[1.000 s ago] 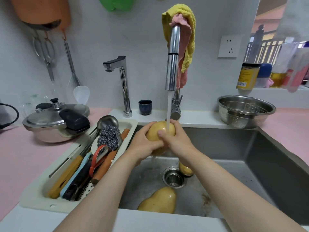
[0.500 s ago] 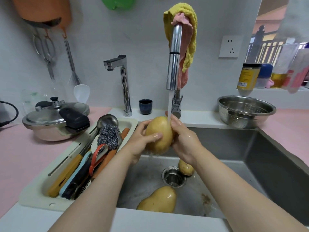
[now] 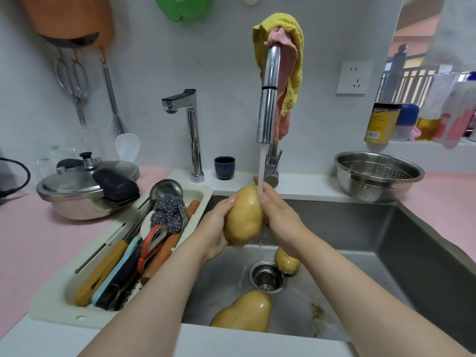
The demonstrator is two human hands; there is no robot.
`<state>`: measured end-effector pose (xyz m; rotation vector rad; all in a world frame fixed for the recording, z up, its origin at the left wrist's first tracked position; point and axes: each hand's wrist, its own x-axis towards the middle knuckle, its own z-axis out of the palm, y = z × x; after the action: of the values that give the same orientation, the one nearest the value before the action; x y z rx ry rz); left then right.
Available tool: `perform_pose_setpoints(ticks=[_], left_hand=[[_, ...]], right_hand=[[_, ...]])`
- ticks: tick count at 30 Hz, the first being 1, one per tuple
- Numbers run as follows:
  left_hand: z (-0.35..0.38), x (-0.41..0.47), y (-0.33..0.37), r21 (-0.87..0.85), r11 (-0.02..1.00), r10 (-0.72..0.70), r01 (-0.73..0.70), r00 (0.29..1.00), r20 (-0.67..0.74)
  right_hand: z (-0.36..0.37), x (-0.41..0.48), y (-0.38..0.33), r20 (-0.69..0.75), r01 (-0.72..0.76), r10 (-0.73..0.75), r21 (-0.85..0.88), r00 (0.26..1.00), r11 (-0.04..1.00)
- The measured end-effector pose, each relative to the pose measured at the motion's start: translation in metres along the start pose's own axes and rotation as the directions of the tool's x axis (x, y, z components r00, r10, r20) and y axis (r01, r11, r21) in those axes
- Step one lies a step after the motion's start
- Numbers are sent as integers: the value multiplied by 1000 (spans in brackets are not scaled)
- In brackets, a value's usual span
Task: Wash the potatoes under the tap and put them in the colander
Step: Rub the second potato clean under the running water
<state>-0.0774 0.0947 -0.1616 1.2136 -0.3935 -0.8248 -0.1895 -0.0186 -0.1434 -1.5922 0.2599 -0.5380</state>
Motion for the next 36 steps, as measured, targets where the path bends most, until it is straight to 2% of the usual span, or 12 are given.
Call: perform_pose_setpoints(ticks=[2,5,8,11,14,18,21,24,28,30,32,36], left_hand=[[0,-4,5,-32,999,-28,27,999,-18],[4,-11,9,-33,993,-113,114,993,33],[7,-14,6,32,991,-129,127,987,97],[12,-12,1,75,990,-124,120,990,61],[15,-5,-2,88,994,-73,72,997,15],[12,-3,5,136,991,13,6,991,-137],[12,-8,10,214,974,109,-73,981,-162],[15,-15,11,344,929,194,-140,972,-130],[28,-22,0,488,859,169,-154,986,15],[33,-21,-3,483,858,220,-175,975,-38],[33,-19,0,417,891,255,-180,958,-131],[21,-17,10,144,985,118,-91,974,-191]], right_hand=[[-1,0,-1,87,-30,26,46,996,998],[3,2,-3,96,-23,16,82,995,996],[8,6,-6,-46,-60,64,86,997,994],[13,10,-8,-216,-202,232,154,948,967],[14,11,-6,-280,-200,252,201,927,959],[16,2,-8,-178,-178,235,289,956,941],[19,0,-7,-93,-137,173,314,980,940],[24,4,-8,-249,-85,165,302,954,950],[22,4,-7,-388,-126,202,211,899,969],[16,4,-6,-363,-118,154,119,919,986],[13,3,-6,-255,-83,96,63,962,995],[7,0,-4,71,17,-21,49,997,999]])
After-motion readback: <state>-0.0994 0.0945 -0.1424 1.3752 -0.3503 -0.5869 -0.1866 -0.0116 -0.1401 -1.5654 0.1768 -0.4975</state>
